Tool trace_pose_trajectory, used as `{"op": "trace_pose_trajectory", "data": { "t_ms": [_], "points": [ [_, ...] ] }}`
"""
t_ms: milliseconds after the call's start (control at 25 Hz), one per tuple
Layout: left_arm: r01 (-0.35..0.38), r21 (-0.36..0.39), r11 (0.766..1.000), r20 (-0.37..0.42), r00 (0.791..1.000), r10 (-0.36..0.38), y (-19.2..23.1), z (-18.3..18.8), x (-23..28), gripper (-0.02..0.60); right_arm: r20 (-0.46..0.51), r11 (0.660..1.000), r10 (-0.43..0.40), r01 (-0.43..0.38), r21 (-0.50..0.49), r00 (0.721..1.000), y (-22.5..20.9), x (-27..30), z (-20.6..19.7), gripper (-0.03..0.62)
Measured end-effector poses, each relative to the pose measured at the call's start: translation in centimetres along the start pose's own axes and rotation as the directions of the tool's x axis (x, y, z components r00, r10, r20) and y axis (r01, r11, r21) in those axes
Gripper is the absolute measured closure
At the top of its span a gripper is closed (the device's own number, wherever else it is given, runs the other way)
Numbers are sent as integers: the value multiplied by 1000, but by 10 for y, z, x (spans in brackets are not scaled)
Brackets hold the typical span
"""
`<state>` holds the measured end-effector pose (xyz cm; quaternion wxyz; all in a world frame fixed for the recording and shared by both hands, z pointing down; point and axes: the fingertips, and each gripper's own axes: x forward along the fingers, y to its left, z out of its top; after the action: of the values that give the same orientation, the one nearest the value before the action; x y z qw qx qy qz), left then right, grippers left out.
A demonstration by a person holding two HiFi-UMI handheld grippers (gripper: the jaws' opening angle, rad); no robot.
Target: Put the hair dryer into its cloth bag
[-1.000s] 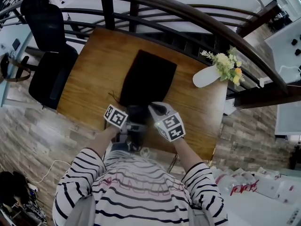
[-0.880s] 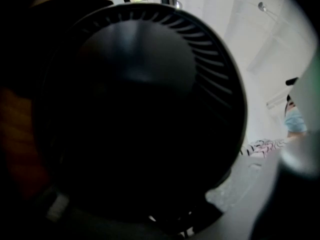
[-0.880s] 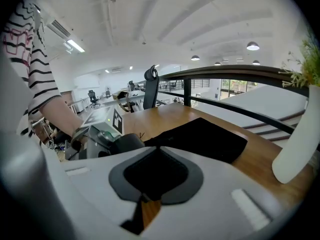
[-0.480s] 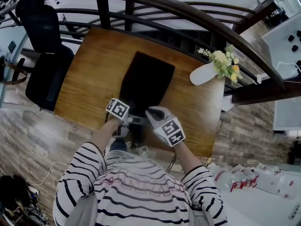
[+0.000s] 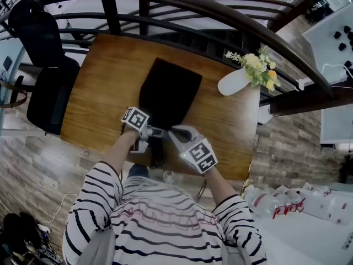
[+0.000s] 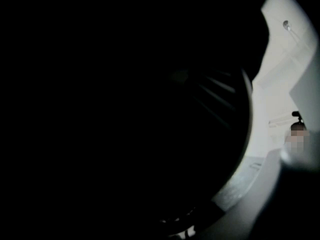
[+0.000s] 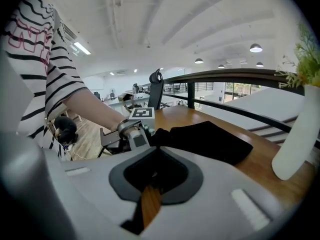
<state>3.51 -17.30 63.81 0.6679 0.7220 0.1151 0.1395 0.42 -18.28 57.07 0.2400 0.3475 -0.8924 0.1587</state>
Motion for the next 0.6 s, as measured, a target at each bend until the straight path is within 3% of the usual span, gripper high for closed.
{"op": "trace_pose_trajectory", "data": {
  "t_ms": [160, 320, 440, 480, 600],
  "points": [
    [-37, -146, 989, -22, 999, 34, 6, 0, -1, 256, 23, 1000, -9, 8, 25, 1000, -10, 1, -1, 582],
    [-23, -251, 968, 7, 1000, 26, 3, 2, -5, 213, 53, 999, 1, -3, 33, 999, -15, 3, 10, 582],
    [-42, -380, 924, 11, 999, 50, 3, -3, -13, 136, 79, 998, -8, 4, 57, 997, -23, 0, 16, 583],
    [-69, -412, 909, -2, 997, 75, 4, -5, -16, 73, 82, 998, -12, 7, 60, 997, -25, -1, 18, 582],
    [-217, -367, 904, -94, 976, 196, 8, -12, -24, 37, 85, 999, -7, 3, 52, 996, -24, -1, 20, 582]
  ]
}}
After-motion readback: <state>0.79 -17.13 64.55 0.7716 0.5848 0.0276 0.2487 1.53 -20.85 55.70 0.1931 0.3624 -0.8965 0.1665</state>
